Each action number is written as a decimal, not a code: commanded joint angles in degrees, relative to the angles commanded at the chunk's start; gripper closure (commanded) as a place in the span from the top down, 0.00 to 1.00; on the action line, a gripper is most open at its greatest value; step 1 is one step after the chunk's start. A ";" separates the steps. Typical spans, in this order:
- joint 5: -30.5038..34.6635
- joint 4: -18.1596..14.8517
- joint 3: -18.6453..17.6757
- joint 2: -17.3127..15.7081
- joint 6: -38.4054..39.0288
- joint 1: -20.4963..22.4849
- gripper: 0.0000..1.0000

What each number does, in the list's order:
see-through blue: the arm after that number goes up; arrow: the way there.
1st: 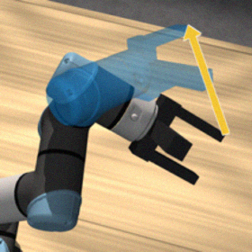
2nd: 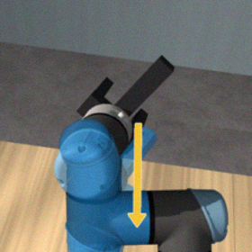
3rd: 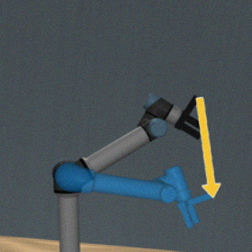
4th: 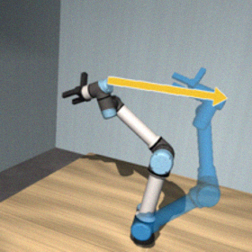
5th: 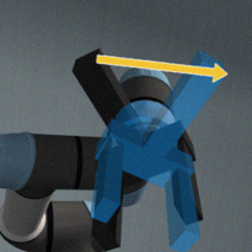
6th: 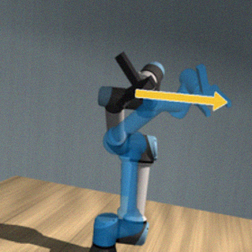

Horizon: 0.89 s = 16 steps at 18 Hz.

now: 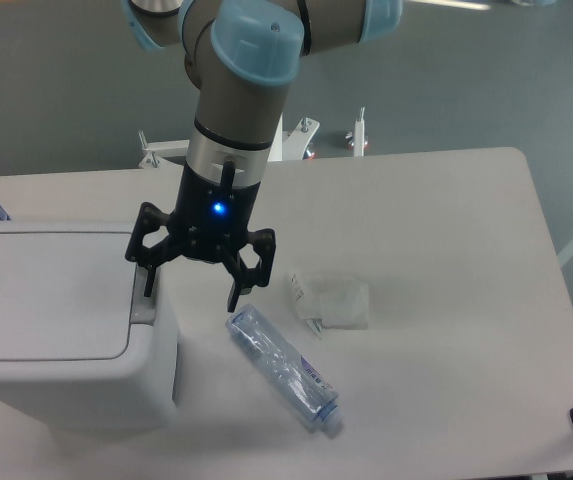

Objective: Open the trash can
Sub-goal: 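Press the gripper finger against the grey lid tab to release it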

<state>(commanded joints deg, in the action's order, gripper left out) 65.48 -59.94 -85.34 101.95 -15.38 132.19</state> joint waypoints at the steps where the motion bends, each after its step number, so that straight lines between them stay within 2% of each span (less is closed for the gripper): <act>1: 0.00 0.09 0.00 0.09 0.00 0.00 1.00; 16: 0.09 0.09 -0.26 0.53 -0.09 0.00 1.00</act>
